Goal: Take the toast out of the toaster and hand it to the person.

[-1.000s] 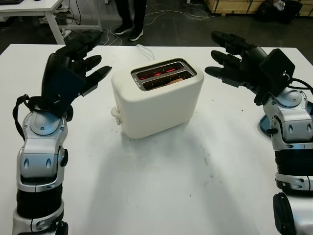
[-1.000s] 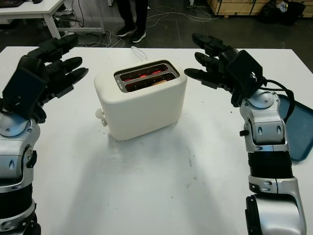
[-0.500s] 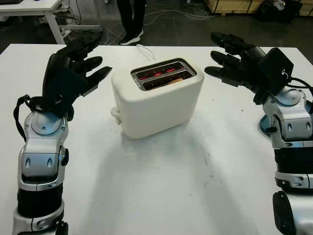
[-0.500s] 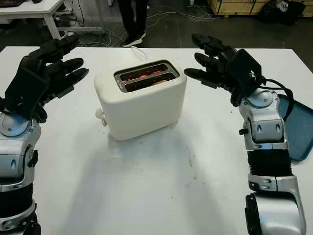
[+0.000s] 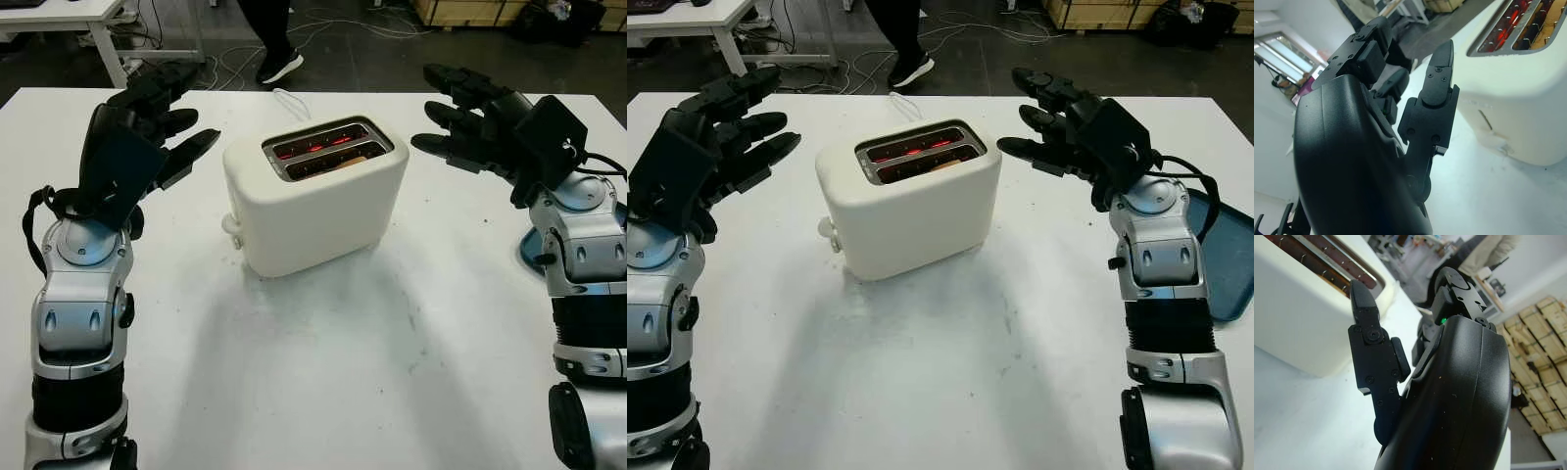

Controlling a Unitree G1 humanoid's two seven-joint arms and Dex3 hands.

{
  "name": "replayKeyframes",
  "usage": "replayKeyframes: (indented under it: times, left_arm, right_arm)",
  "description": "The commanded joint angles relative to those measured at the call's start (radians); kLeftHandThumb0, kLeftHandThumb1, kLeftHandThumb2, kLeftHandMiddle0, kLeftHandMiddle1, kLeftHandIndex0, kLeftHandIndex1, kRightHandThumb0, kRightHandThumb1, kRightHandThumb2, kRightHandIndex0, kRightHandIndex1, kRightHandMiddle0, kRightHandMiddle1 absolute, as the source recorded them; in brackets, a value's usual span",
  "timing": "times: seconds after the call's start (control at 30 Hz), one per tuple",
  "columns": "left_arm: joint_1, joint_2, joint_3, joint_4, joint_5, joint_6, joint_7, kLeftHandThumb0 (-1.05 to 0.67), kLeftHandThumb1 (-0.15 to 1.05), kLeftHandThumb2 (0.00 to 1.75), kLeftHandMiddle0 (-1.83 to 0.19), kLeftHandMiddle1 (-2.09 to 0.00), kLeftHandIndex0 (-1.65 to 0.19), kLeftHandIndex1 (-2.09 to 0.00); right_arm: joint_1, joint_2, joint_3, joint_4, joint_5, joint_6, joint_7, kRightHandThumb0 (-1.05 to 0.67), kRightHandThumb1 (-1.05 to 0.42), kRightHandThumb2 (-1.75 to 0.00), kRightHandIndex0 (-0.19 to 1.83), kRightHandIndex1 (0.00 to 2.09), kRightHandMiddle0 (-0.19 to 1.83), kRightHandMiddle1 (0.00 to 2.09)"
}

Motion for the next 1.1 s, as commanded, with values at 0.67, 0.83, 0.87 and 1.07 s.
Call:
replayKeyframes:
  times: [0.67,0.83,0.87,1.07]
  left_arm:
    - [0.021,0.010,-0.017,-0.019,0.015,0.013,-0.001,-0.49,0.92,0.07,-0.24,-0.73,-0.55,-0.03]
    - [0.024,0.009,-0.024,0.002,0.005,-0.031,-0.010,-0.52,0.92,0.09,-0.23,-0.74,-0.54,-0.03]
    - [0.024,0.009,-0.026,0.007,0.004,-0.040,-0.011,-0.52,0.92,0.09,-0.23,-0.75,-0.54,-0.03]
    - [0.020,-0.001,-0.032,0.023,-0.003,-0.068,-0.014,-0.52,0.92,0.10,-0.20,-0.81,-0.54,-0.03]
  right_arm:
    - [-0.008,0.032,-0.011,0.029,0.024,-0.052,0.010,-0.35,-0.90,0.00,0.24,0.01,0.24,0.01]
    - [-0.009,0.035,-0.006,0.030,0.018,-0.042,0.004,-0.41,-0.88,0.00,0.25,0.02,0.25,0.01]
    - [-0.009,0.036,-0.005,0.026,0.017,-0.034,0.001,-0.42,-0.88,0.00,0.26,0.02,0.25,0.02]
    - [-0.006,0.044,-0.006,0.018,0.021,-0.019,-0.004,-0.43,-0.86,0.00,0.24,0.01,0.24,0.01]
